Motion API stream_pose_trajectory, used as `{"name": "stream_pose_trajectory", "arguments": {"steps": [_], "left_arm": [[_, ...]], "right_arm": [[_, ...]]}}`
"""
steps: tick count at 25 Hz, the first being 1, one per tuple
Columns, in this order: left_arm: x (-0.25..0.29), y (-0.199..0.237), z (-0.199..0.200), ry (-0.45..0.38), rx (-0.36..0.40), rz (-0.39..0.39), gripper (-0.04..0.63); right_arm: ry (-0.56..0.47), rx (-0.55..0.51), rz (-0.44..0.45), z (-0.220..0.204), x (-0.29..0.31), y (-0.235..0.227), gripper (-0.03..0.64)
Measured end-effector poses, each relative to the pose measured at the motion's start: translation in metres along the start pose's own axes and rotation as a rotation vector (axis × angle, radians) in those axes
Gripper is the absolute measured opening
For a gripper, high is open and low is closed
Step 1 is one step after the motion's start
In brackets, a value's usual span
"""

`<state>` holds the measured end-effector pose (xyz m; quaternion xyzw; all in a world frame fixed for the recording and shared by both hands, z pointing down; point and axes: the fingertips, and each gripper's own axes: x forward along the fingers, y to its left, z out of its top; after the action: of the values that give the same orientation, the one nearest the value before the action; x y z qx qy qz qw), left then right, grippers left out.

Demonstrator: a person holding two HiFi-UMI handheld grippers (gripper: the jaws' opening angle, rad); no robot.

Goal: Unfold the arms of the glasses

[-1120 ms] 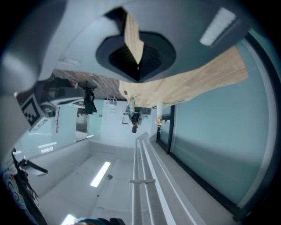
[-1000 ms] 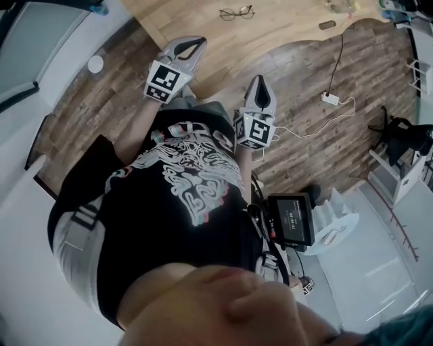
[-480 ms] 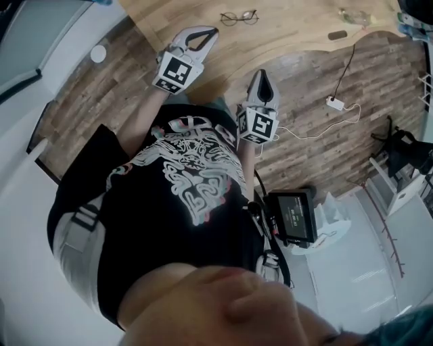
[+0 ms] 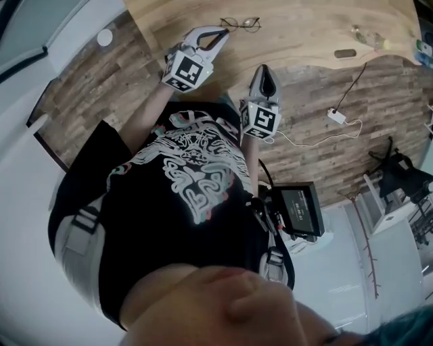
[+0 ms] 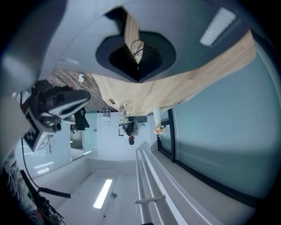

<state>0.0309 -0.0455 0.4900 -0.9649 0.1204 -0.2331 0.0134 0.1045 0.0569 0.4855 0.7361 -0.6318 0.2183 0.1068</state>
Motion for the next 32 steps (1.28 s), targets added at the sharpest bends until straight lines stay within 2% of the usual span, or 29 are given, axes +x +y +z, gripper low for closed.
{"name": "stream_pose_trajectory", "arguments": {"steps": [3, 9, 17, 26, 32], "left_arm": [[0.014, -0.001, -0.017, 0.050, -0.027, 0.017, -0.011], [0.032, -0.008, -0.027, 0.106, -0.023, 0.007, -0.011], [0.039, -0.023, -0.037, 0.161, -0.017, -0.021, -0.011], [0.035, -0.031, -0.048, 0.209, -0.023, -0.024, -0.011], [0.081, -0.028, -0.063, 0.308, -0.028, -0.054, -0.009]], "right_arm": [[0.035, -0.014, 0.045, -0.008, 0.018, -0.009, 0.000], [0.050, -0.032, 0.093, -0.015, 0.039, -0.021, 0.000], [0.078, -0.145, 0.145, -0.019, 0.051, -0.008, 0.000], [0.104, -0.191, 0.193, -0.025, 0.052, 0.012, 0.000], [0.151, -0.276, 0.226, -0.040, 0.090, 0.000, 0.000]]}}
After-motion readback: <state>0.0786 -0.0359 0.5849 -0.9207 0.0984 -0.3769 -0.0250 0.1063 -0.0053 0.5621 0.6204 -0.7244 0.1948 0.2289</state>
